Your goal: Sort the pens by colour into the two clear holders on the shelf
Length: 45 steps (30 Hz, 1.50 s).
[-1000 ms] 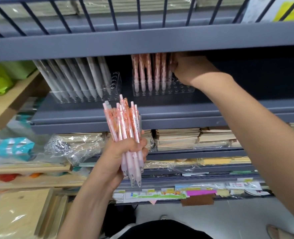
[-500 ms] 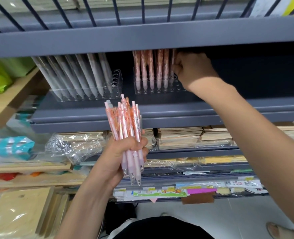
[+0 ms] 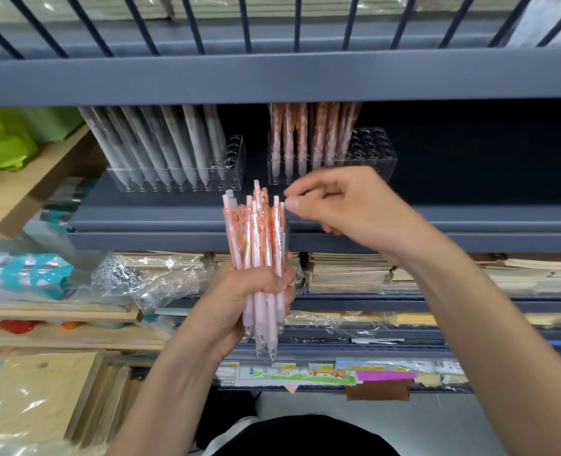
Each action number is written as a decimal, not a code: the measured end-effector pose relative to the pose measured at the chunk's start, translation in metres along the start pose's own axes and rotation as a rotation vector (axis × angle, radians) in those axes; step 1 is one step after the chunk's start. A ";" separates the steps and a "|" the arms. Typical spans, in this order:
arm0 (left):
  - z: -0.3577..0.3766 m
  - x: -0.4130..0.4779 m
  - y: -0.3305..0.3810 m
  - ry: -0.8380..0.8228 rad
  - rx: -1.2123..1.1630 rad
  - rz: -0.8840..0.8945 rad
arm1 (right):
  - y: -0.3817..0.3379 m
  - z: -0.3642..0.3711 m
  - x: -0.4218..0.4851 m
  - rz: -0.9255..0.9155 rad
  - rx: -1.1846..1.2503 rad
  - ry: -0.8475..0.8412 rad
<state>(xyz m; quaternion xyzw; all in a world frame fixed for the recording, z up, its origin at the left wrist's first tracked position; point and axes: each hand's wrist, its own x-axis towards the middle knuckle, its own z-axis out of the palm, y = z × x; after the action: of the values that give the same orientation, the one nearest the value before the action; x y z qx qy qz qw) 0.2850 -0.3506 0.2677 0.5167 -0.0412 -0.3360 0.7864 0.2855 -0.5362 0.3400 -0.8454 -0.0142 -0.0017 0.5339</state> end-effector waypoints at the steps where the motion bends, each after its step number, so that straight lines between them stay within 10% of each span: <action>1: 0.001 0.001 0.000 -0.005 0.014 -0.005 | 0.001 0.003 0.001 -0.005 0.033 -0.027; 20: 0.013 0.006 -0.007 0.105 -0.044 -0.012 | 0.027 -0.005 0.008 -0.071 0.507 -0.063; 32: 0.015 0.008 -0.008 0.040 -0.151 0.050 | 0.037 -0.063 0.007 -0.446 0.685 0.959; 45: 0.012 0.006 -0.012 0.052 -0.132 0.055 | 0.027 -0.056 0.033 -0.527 0.218 0.913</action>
<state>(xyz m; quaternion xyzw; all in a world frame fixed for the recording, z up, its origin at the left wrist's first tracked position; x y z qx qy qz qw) 0.2790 -0.3669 0.2616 0.4709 -0.0126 -0.3028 0.8285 0.3200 -0.5980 0.3403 -0.6661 0.0076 -0.5015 0.5521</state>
